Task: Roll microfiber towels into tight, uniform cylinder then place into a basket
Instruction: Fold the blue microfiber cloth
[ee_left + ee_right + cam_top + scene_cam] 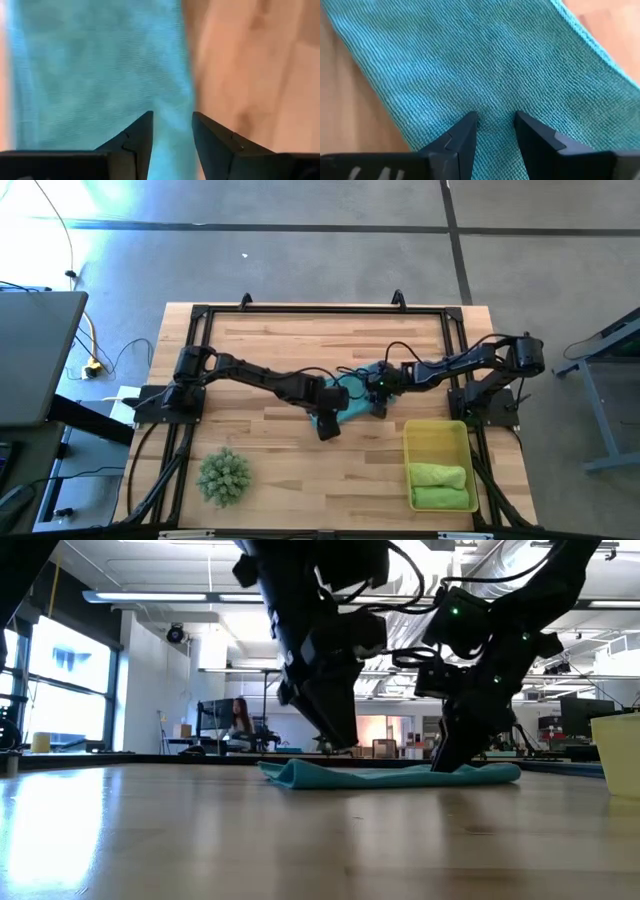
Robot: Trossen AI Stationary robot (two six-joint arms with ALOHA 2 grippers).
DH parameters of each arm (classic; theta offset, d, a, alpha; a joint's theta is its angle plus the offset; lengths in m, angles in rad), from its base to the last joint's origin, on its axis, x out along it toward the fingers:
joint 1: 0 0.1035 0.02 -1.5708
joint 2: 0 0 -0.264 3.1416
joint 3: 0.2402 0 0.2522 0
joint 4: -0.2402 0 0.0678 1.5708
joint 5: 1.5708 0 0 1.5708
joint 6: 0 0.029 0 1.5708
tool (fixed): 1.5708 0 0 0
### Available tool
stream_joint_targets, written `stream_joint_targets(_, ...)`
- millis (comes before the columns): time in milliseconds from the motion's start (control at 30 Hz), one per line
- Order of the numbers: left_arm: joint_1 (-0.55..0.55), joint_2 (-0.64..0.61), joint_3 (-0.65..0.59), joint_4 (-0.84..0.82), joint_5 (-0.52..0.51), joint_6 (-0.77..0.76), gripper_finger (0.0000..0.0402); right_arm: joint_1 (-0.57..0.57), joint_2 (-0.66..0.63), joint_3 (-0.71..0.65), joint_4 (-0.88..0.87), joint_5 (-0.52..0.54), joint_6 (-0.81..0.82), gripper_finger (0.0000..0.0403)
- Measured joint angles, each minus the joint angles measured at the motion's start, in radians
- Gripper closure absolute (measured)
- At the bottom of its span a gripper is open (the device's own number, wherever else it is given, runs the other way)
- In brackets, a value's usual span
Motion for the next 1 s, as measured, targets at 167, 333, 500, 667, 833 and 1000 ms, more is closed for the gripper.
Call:
stream_joint_targets(167, 0.004, -0.002, 0.003, -0.067, -0.135, 0.075, 0.0275, -0.003, 0.003, -0.003, 0.053, 0.098, -0.210, 0.0275)
stream_joint_targets(333, 0.020, 0.008, -0.038, -0.079, -0.239, 0.039, 0.0275, -0.003, 0.008, -0.008, 0.165, 0.214, -0.453, 0.0275)
stream_joint_targets(500, 0.042, 0.007, -0.103, -0.080, -0.231, -0.046, 0.0275, -0.003, 0.008, 0.001, 0.197, 0.364, -0.510, 0.0275)
stream_joint_targets(667, 0.053, -0.001, -0.141, -0.066, -0.148, -0.152, 0.0275, 0.004, 0.005, 0.081, -0.013, 0.354, -0.246, 0.0275)
stream_joint_targets(833, 0.041, -0.002, -0.150, -0.065, 0.026, -0.333, 0.0275, 0.004, 0.005, 0.111, -0.209, 0.220, 0.064, 0.0275)
stream_joint_targets(1000, 0.002, 0.002, -0.153, 0.085, 0.251, -0.360, 0.0275, 0.001, -0.001, 0.073, -0.199, 0.211, 0.065, 0.0275)
